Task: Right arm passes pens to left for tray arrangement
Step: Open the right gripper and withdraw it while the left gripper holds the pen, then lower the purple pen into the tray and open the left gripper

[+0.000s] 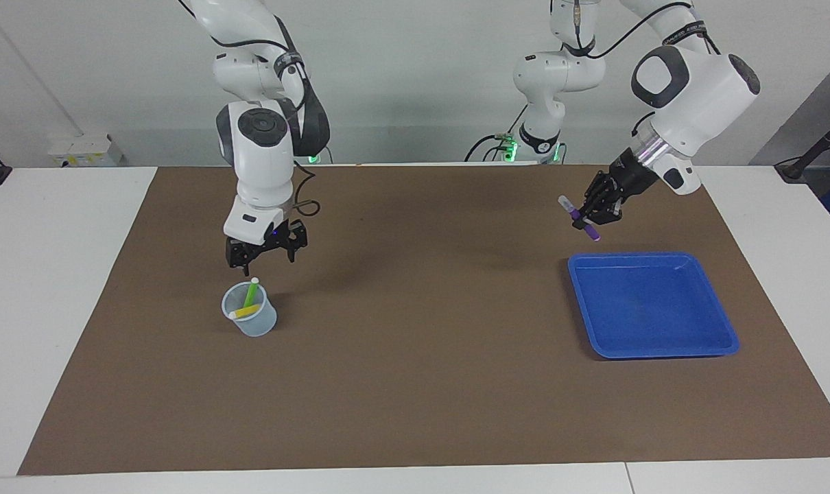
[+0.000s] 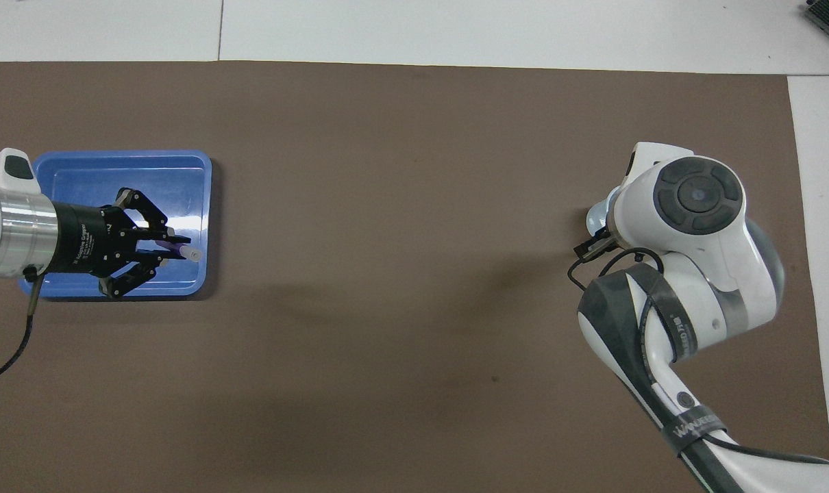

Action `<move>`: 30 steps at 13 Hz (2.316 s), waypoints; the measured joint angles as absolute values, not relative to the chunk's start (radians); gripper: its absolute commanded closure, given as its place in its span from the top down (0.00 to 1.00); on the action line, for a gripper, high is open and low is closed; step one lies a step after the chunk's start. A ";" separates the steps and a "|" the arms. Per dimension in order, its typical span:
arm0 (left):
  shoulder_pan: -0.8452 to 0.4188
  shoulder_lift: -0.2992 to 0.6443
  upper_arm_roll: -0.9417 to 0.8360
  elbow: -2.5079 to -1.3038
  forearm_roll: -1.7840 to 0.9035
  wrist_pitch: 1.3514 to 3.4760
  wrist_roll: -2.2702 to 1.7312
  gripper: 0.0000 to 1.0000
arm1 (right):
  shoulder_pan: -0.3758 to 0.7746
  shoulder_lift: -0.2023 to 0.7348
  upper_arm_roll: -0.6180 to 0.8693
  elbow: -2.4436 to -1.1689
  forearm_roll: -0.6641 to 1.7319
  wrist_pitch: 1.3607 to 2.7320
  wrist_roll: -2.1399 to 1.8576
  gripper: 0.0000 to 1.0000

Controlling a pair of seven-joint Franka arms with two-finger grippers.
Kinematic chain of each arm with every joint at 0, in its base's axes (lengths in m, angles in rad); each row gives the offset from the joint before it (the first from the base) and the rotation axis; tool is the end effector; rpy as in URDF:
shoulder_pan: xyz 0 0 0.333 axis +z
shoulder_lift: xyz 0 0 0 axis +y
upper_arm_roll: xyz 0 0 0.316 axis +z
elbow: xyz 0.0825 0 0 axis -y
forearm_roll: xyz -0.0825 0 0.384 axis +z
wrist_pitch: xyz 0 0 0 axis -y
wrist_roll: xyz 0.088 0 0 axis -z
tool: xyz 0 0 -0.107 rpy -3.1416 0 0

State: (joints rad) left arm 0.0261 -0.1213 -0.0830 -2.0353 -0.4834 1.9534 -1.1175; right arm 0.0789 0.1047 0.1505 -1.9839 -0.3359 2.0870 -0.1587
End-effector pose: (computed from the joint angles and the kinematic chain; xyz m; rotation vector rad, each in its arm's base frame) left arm 0.5251 -0.0623 0.5083 2.2315 1.5855 -0.2949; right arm 0.5676 0.1139 0.4159 2.7563 0.7839 0.0152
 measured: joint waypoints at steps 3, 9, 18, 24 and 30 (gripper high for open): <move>0.034 -0.121 -0.082 -2.037 -0.471 1.953 -1.154 0.00 | 0.080 0.101 0.159 -2.060 -0.430 2.132 -0.165 0.91; 0.081 -0.121 -0.076 -2.038 -0.387 1.996 -1.340 0.00 | 0.080 0.062 0.160 -2.138 -0.525 2.184 -0.168 0.66; 0.092 -0.048 -0.077 -2.051 -0.297 2.202 -1.977 0.00 | 0.006 0.061 0.158 -2.163 -0.572 2.323 -0.311 0.52; 0.128 0.026 -0.076 -2.048 -0.257 2.287 -2.433 0.00 | 0.008 0.061 0.163 -2.165 -0.572 2.326 -0.309 0.49; 0.165 0.081 -0.081 -2.074 -0.254 2.333 -2.709 0.00 | 0.009 0.064 0.165 -2.165 -0.572 2.361 -0.308 0.47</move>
State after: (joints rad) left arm 0.1650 0.0808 -0.0807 -2.0741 -0.2544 2.3334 -2.7085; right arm 0.0091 0.0638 0.1651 -2.1654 -0.5722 2.3613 -0.3079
